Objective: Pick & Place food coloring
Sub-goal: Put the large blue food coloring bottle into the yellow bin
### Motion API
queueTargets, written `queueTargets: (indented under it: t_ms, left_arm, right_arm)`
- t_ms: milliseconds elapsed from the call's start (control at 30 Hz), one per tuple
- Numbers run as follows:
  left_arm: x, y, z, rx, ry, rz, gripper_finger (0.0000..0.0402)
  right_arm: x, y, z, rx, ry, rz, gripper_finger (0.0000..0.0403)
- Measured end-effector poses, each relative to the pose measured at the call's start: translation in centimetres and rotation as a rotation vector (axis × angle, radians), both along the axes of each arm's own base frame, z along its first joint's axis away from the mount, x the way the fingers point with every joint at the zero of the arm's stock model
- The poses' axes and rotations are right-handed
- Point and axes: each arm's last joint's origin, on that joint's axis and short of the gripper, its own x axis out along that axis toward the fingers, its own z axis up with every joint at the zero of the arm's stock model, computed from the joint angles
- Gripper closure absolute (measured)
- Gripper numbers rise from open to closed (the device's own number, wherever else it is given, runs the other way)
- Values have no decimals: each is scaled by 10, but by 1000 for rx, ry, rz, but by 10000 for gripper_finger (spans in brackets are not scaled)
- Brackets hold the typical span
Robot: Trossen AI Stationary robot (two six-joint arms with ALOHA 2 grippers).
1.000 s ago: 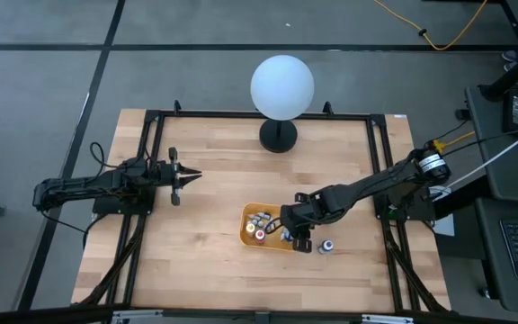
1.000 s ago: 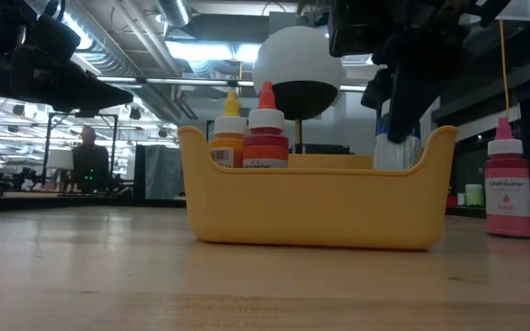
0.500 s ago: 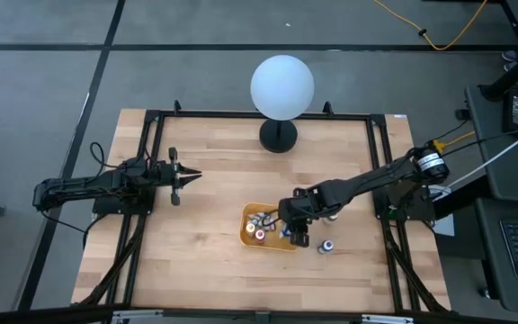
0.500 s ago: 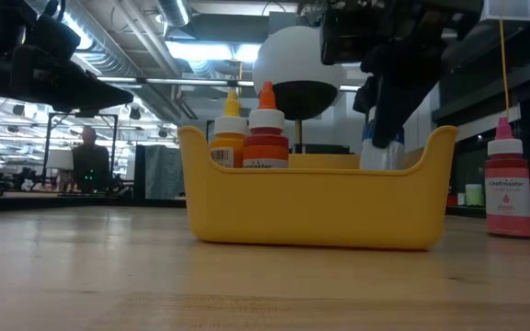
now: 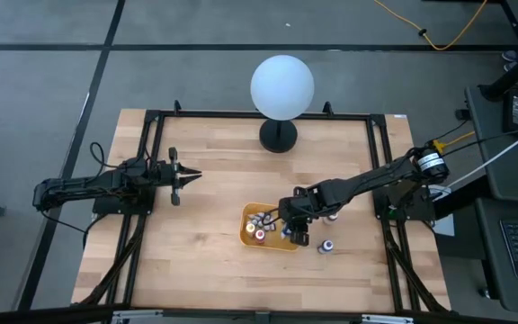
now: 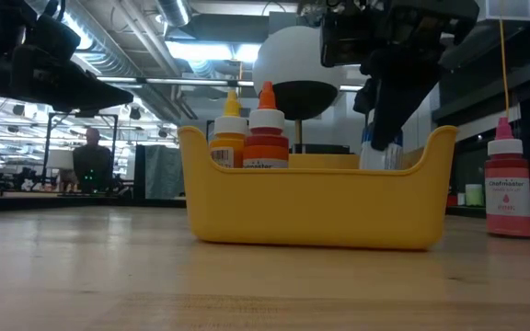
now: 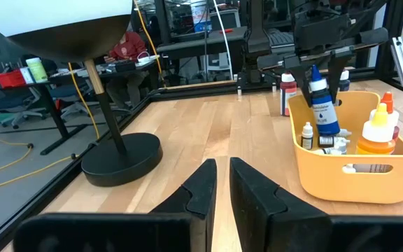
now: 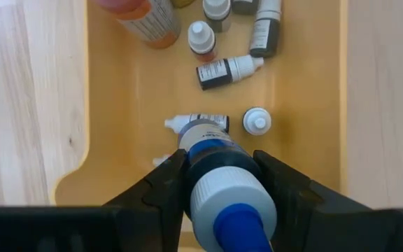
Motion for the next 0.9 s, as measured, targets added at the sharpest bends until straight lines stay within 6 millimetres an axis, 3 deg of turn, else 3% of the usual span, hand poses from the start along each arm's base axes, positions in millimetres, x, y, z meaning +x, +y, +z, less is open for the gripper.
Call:
queueTargets:
  t_ms: [233, 900]
  left_arm:
    - [0, 0, 0, 0, 0, 0, 362]
    - [0, 0, 0, 0, 0, 0, 365]
  right_arm:
    - [-7, -5, -4, -96, 72, -33, 250]
    - [-4, -4, -4, -84, 49, -26, 226]
